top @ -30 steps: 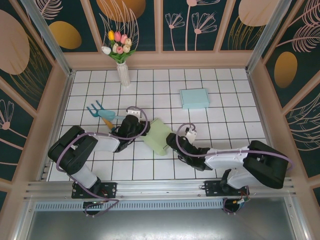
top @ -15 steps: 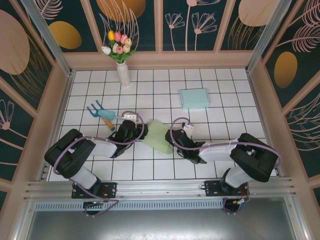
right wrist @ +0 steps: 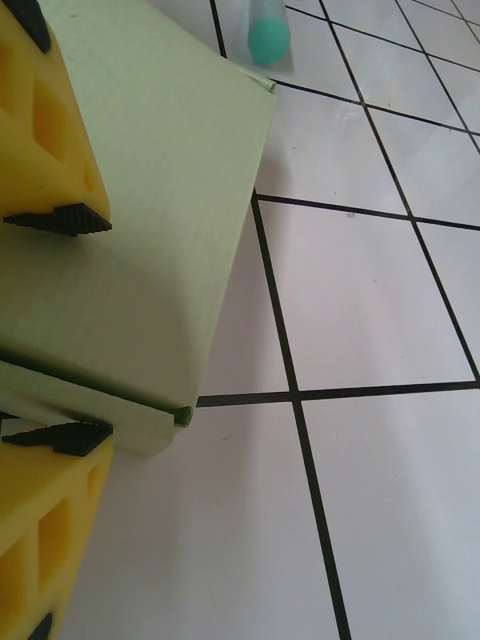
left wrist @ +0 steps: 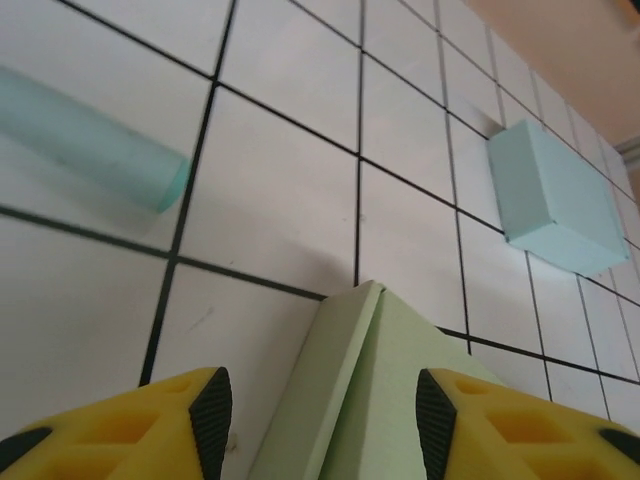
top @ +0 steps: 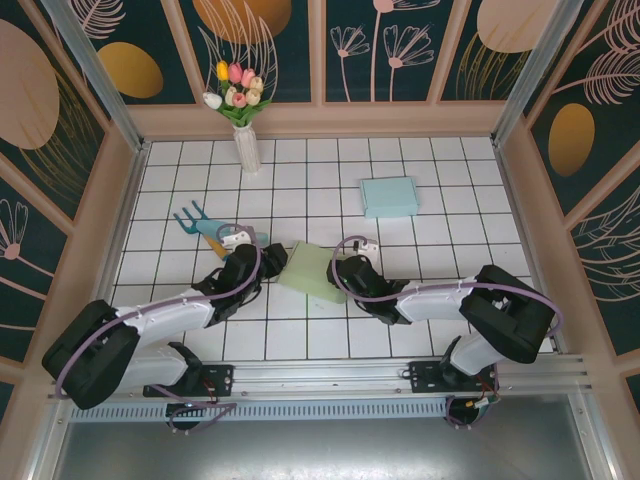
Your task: Fold the paper box
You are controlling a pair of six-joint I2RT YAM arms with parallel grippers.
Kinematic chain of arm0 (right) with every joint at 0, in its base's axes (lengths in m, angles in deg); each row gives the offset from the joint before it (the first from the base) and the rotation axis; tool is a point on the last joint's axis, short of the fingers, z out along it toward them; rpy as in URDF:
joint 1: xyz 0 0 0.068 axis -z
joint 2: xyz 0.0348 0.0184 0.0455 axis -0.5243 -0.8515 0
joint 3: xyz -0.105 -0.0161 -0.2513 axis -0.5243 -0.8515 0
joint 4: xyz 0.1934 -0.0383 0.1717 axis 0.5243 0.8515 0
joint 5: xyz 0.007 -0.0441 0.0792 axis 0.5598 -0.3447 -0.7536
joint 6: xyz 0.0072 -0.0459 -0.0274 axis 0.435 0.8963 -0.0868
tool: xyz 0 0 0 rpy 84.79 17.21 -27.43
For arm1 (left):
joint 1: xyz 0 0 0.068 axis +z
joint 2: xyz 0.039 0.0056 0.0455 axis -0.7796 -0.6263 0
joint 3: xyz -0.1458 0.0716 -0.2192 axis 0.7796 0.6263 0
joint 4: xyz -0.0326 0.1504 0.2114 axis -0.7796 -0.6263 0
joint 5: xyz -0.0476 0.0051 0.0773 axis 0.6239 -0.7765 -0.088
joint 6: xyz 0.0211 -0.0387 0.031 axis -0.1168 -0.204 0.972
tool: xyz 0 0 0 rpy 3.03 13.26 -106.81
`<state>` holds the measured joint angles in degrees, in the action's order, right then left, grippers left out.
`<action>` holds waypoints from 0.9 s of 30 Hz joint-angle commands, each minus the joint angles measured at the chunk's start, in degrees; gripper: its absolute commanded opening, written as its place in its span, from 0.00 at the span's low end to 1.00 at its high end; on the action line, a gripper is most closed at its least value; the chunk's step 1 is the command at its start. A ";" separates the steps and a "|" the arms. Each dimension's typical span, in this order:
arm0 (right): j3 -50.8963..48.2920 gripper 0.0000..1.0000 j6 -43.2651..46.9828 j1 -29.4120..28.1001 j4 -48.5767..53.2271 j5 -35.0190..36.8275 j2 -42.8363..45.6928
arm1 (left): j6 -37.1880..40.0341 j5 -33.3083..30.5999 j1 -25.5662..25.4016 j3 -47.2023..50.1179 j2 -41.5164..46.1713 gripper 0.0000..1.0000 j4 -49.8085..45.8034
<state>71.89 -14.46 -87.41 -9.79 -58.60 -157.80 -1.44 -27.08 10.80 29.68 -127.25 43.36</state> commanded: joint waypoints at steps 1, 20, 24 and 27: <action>0.23 0.56 2.78 0.51 -2.10 -1.19 -0.11 | -7.19 -3.90 -0.82 -3.36 1.32 0.53 -12.92; -0.10 0.56 8.66 1.27 -1.62 -3.32 -3.82 | -5.66 -3.03 -4.37 -10.04 -8.58 0.55 -18.72; -0.13 0.56 9.15 1.29 -2.16 -3.21 -5.01 | -6.44 -3.03 -4.49 -11.04 -9.35 0.58 -21.65; -0.41 0.56 9.47 1.30 -3.09 -3.72 -5.50 | -7.21 -1.43 -4.65 -11.15 -9.30 0.61 -22.44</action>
<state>71.69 -6.57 -86.45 -14.73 -61.50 -161.36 -7.34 -28.65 6.51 19.76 -136.25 24.08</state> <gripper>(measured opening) 0.559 0.609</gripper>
